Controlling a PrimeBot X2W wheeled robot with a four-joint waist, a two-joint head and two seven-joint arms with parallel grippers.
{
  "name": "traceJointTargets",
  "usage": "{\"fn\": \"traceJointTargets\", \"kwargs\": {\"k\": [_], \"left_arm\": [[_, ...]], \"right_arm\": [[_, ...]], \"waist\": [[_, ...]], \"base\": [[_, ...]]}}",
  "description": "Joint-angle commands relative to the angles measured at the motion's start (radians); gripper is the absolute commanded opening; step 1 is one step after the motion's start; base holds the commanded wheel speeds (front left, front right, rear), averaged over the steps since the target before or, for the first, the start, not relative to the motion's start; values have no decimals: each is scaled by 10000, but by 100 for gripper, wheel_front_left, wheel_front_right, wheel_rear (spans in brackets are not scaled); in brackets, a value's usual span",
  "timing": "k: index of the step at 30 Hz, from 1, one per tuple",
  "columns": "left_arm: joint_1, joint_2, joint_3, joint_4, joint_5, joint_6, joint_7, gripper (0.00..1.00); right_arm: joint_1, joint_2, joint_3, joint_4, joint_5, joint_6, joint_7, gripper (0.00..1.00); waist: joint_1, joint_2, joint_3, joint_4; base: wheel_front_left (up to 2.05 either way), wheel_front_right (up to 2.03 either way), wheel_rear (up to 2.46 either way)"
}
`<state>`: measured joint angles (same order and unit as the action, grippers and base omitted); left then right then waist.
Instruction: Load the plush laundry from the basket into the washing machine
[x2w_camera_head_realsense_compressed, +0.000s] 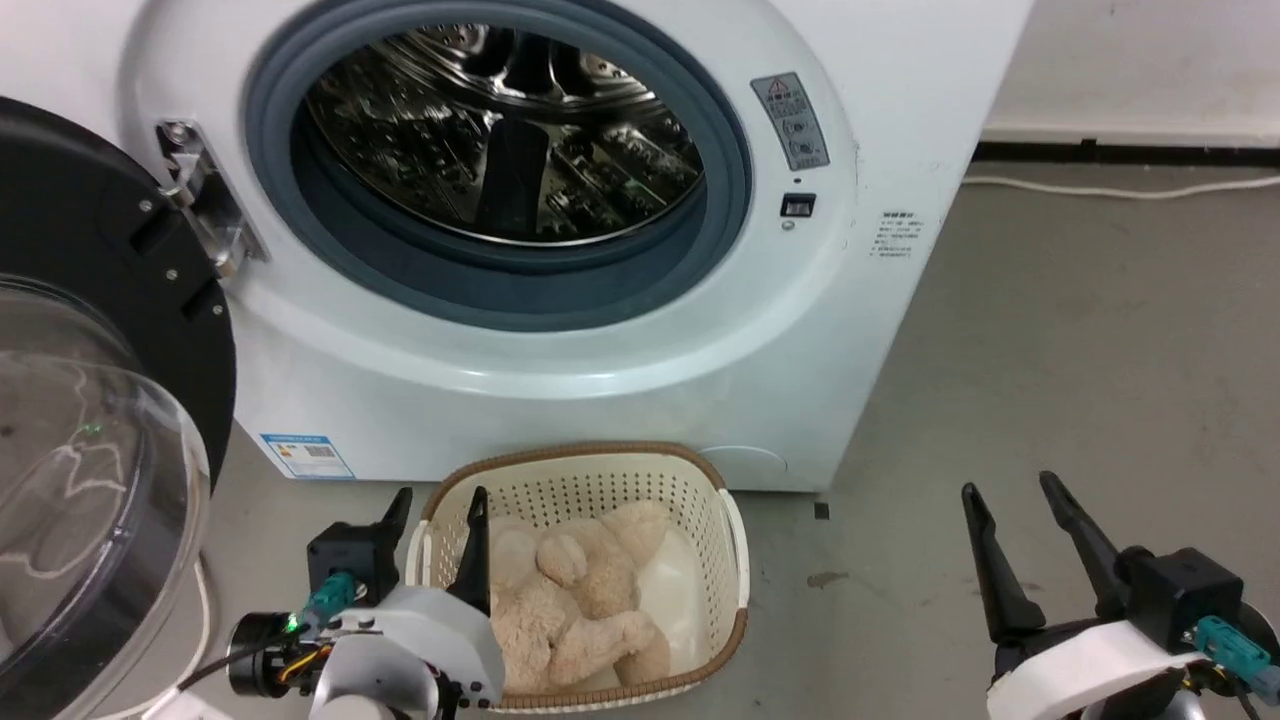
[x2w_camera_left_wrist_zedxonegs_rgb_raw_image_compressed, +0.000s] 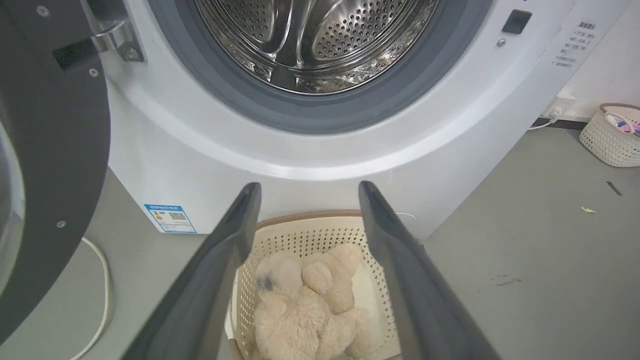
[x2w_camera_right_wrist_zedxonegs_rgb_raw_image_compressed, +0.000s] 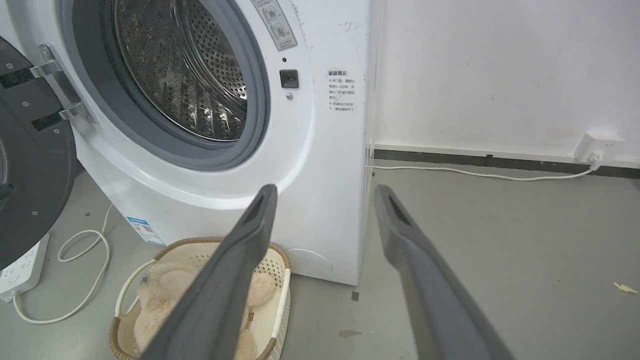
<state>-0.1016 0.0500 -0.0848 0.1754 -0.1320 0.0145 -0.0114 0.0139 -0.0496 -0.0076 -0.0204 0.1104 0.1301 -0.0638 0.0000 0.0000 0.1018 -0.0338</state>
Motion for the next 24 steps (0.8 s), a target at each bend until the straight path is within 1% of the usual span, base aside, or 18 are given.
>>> {"fn": "traceJointTargets", "kwargs": {"k": [1, 13, 24], "left_arm": [[-292, 5, -77, 284, -212, 2, 117, 100], [-1412, 5, -278, 1899, -1047, 342, 916, 100], [-2276, 106, -405, 3253, -1681, 732, 1212, 100]], "right_arm": [[-113, -2, -37, -92, 163, 2, -108, 100], [-316, -2, -70, -228, 680, 2, -358, 100], [-502, -3, -101, -415, 1115, 3, -587, 100]], "waist": [[0, 0, 205, -74], [0, 0, 1232, -336], [0, 0, 2285, -502]], "base": [[0, 0, 0], [0, 0, 0], [0, 0, 0]]}}
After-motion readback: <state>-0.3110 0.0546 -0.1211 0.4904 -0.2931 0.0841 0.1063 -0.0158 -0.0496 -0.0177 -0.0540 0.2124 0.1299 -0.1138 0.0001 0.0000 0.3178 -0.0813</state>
